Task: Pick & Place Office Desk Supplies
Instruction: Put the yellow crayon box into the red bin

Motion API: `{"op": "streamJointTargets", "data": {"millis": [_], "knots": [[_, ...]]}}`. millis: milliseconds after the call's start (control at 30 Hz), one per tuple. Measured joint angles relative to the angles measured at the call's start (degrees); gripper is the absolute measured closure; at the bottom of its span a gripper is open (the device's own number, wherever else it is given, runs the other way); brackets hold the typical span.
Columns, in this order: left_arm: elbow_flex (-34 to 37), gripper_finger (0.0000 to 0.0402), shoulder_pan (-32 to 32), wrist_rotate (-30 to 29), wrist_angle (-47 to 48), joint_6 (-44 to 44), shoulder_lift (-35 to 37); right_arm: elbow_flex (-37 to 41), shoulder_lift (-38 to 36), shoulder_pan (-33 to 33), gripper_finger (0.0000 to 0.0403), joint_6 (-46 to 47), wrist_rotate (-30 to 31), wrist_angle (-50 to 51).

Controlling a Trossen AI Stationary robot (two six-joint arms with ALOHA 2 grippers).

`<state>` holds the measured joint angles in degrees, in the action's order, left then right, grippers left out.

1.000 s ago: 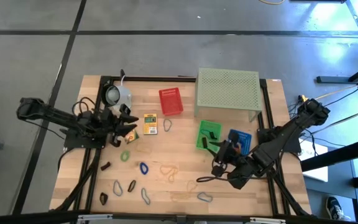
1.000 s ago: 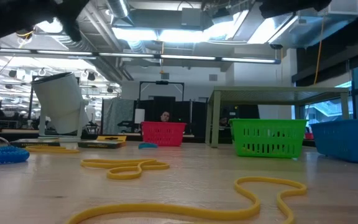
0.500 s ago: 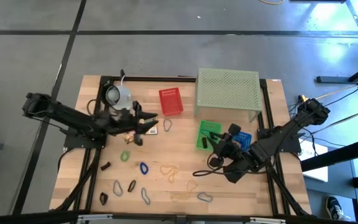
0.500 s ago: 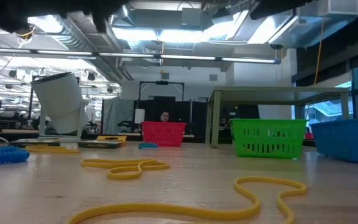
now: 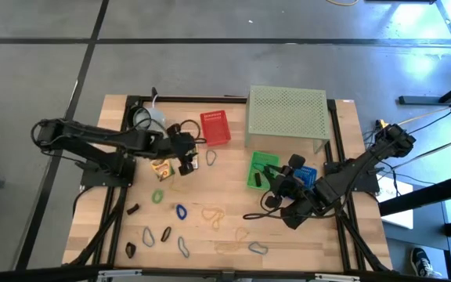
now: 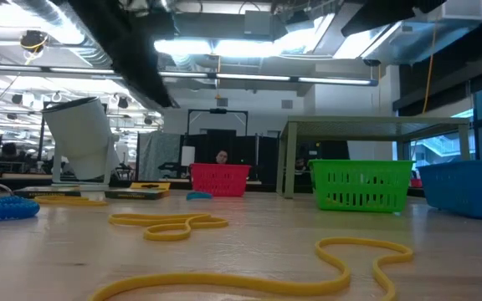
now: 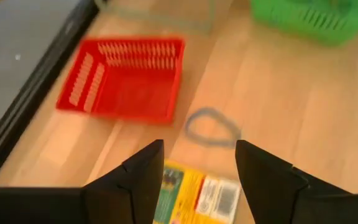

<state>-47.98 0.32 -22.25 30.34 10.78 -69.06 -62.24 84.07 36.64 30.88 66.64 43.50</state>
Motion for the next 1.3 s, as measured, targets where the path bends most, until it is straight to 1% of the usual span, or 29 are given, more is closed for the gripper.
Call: {"op": "streamJointTargets", "data": {"millis": [200,267,367,567,633,767,900,1033,1233,1300], "knots": [[-0.18,0.0206,7.34,9.97,0.25,-8.06,-6.68,0.00,0.01,-2.00,0.0280,0.15,0.16,1.36],[-0.18,0.0208,9.93,11.84,0.32,-11.08,-8.89,0.02,0.00,-2.69,0.0280,0.15,0.01,1.70],[-0.43,0.0209,13.53,11.95,0.51,-15.43,-11.58,0.02,0.02,-3.61,0.0280,0.91,-0.01,3.46],[-0.86,0.0210,19.27,12.09,-0.05,-21.63,-14.58,0.02,0.01,-5.87,0.0280,7.19,-0.01,10.38],[-0.86,0.0210,20.89,13.61,-0.09,-22.41,-15.28,0.02,0.01,-6.90,0.0280,9.40,-0.01,12.56],[-0.86,0.0212,23.73,19.38,-0.14,-23.38,-16.75,0.22,0.00,-8.75,0.0280,13.13,0.00,15.39],[-0.86,0.0218,25.74,20.56,-1.29,-25.32,-18.64,2.02,0.01,-10.16,0.0280,13.67,-0.03,15.68],[-0.86,0.0224,27.64,24.39,-2.82,-25.52,-21.28,3.73,0.00,-11.35,0.0280,13.68,-0.23,15.67],[-0.84,0.0235,29.87,25.09,-3.77,-25.52,-25.27,5.12,0.00,-13.13,0.0280,13.66,-0.31,15.73],[-0.84,0.0241,30.34,26.78,-3.70,-25.52,-26.29,5.14,0.01,-13.60,0.0280,13.68,-1.05,15.68]]}}
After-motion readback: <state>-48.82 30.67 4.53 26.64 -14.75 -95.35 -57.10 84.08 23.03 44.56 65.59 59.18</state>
